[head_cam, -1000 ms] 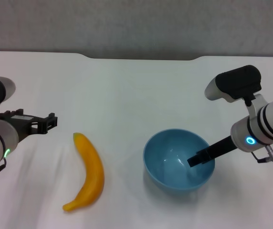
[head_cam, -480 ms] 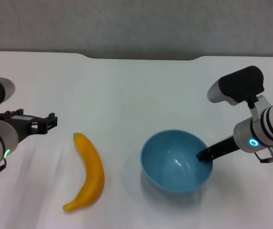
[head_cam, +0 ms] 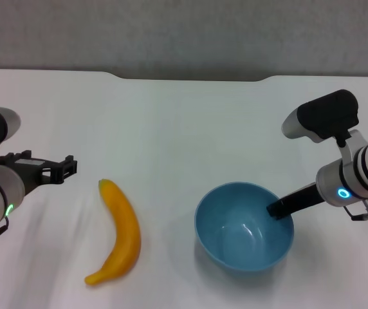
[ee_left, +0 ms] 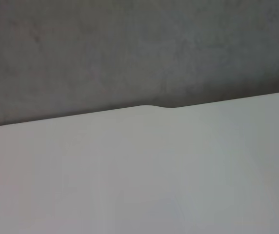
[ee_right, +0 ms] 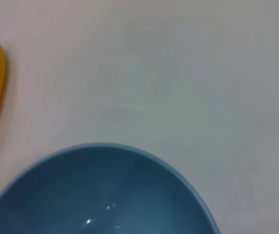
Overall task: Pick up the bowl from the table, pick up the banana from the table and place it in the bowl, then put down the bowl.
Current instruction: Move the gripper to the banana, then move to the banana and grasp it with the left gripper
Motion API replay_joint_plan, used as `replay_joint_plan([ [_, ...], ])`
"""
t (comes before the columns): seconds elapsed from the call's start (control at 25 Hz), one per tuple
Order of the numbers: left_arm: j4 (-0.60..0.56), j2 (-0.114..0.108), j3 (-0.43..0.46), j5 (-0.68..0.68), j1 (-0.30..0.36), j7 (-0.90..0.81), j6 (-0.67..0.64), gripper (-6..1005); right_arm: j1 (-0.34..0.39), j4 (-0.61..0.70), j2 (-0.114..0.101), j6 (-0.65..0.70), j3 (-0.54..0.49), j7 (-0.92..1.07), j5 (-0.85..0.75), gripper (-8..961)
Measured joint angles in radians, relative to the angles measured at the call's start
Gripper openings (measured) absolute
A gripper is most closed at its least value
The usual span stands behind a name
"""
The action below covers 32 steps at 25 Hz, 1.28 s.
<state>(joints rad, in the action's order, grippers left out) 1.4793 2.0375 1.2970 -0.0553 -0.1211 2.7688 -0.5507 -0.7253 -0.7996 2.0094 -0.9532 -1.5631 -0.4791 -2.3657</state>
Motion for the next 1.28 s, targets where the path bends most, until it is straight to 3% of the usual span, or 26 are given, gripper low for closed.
replay_joint_plan([
  [0.12, -0.001, 0.0, -0.004, 0.0, 0.002, -0.001, 0.003, 828, 0.027, -0.049, 0.0, 0.005, -0.002, -0.001, 0.0, 33],
  [0.48, 0.001, -0.003, -0.075, 0.118, 0.009, -0.014, 0.031, 829, 0.206, -0.292, -0.002, 0.1, -0.013, 0.019, -0.002, 32],
  [0.92, -0.077, -0.001, -0.114, 0.238, -0.057, -0.02, 0.017, 830, 0.276, -0.399, -0.003, 0.131, -0.033, 0.019, -0.023, 34],
  [1.28, -0.118, 0.001, -0.122, 0.248, -0.097, -0.027, -0.009, 831, 0.312, -0.451, -0.003, 0.151, -0.032, 0.019, -0.024, 36],
])
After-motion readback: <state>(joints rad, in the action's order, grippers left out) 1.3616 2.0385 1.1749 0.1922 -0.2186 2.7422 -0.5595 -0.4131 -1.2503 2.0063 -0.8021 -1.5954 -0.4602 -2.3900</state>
